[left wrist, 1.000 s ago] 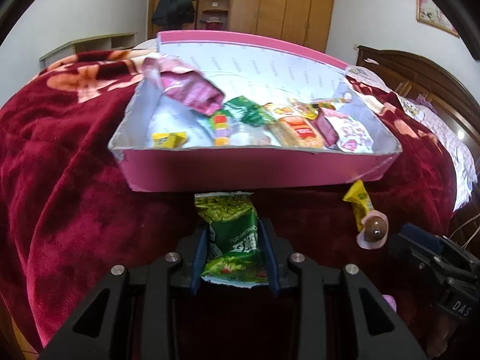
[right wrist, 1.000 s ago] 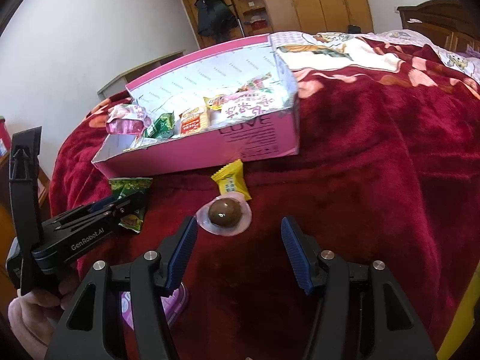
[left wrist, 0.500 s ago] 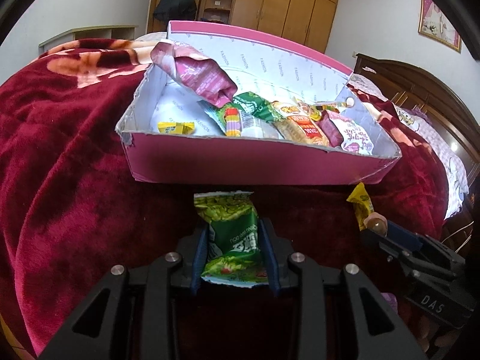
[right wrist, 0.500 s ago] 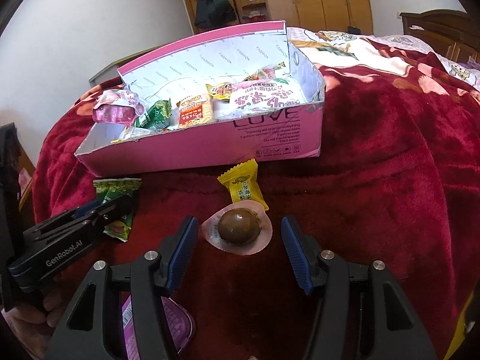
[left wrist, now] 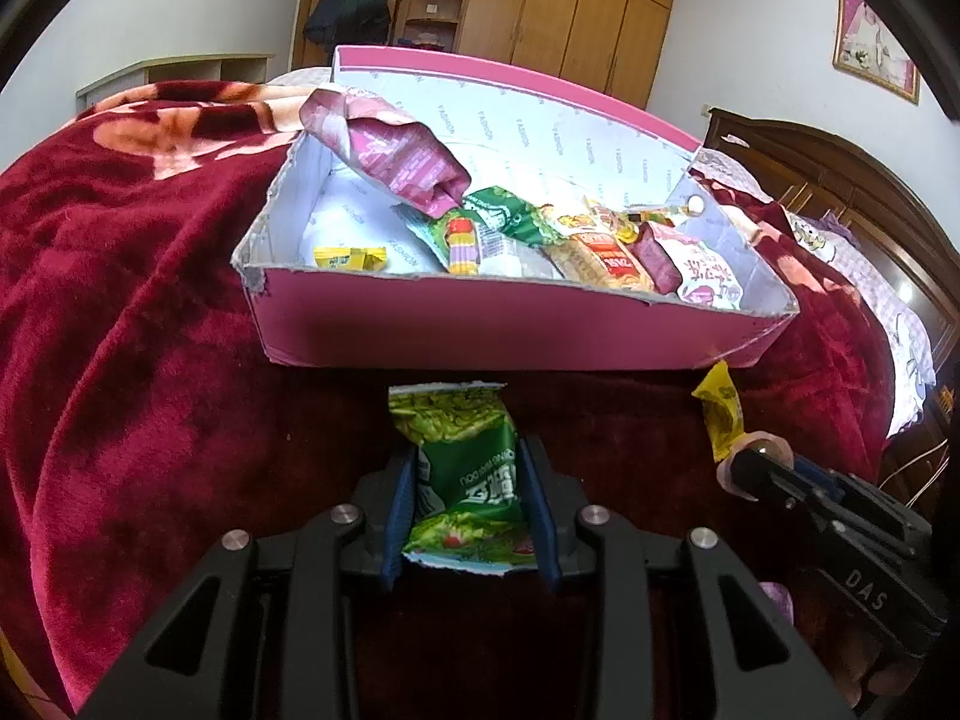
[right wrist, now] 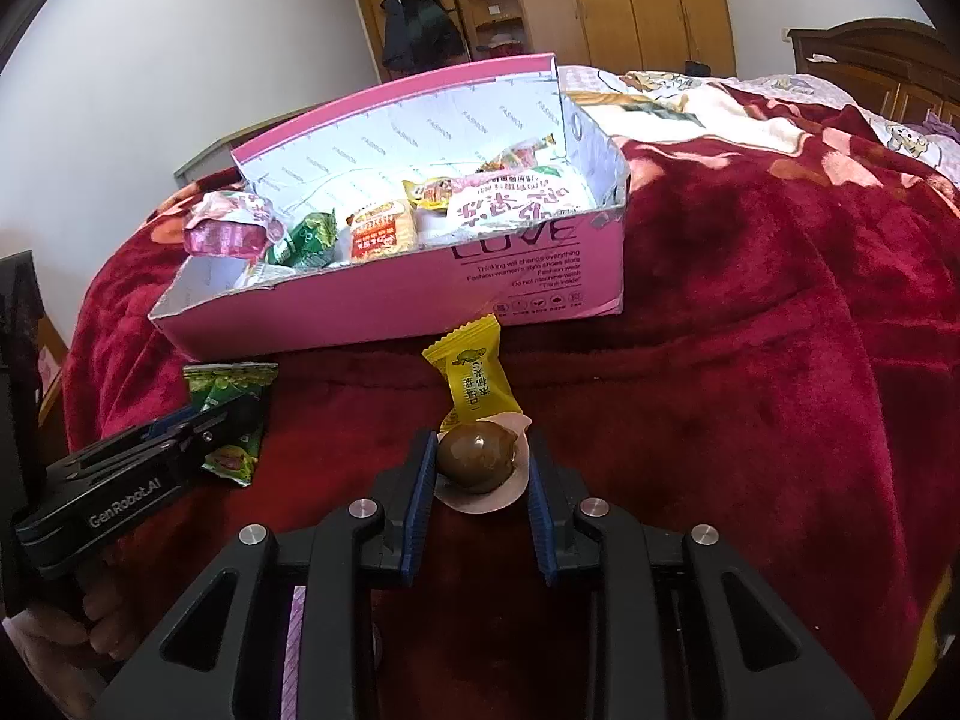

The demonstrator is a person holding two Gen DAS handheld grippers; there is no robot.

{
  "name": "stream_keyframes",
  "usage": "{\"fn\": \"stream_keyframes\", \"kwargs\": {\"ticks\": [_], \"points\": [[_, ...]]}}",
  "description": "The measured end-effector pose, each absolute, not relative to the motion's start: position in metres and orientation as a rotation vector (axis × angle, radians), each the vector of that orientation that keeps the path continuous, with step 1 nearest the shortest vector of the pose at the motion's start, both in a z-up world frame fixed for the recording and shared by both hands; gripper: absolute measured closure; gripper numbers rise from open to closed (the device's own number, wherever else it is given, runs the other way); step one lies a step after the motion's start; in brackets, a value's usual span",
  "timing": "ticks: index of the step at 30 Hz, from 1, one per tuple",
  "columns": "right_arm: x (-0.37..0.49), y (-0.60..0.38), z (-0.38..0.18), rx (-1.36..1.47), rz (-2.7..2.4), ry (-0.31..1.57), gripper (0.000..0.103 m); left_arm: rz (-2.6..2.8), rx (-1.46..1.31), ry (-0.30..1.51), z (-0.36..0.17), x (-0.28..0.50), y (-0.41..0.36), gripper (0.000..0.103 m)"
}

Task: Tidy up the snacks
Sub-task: 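Lower the green bag into the box and open the left tool while the right tool carries the chocolate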

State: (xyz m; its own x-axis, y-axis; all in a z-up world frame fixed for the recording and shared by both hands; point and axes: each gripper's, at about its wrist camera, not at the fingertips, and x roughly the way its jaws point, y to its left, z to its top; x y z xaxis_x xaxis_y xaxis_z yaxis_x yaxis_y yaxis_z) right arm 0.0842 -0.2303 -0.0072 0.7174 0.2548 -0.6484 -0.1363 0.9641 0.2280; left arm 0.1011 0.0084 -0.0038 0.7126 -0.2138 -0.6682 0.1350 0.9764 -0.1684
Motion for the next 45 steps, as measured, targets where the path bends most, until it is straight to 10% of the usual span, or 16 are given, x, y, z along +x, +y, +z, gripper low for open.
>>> {"fn": "stream_keyframes", "kwargs": {"ticks": [45], "points": [[0.095, -0.229, 0.061, 0.116, 0.328, 0.579, 0.074, -0.246, -0.029, 0.609, 0.073, 0.164, -0.028, 0.069]]}}
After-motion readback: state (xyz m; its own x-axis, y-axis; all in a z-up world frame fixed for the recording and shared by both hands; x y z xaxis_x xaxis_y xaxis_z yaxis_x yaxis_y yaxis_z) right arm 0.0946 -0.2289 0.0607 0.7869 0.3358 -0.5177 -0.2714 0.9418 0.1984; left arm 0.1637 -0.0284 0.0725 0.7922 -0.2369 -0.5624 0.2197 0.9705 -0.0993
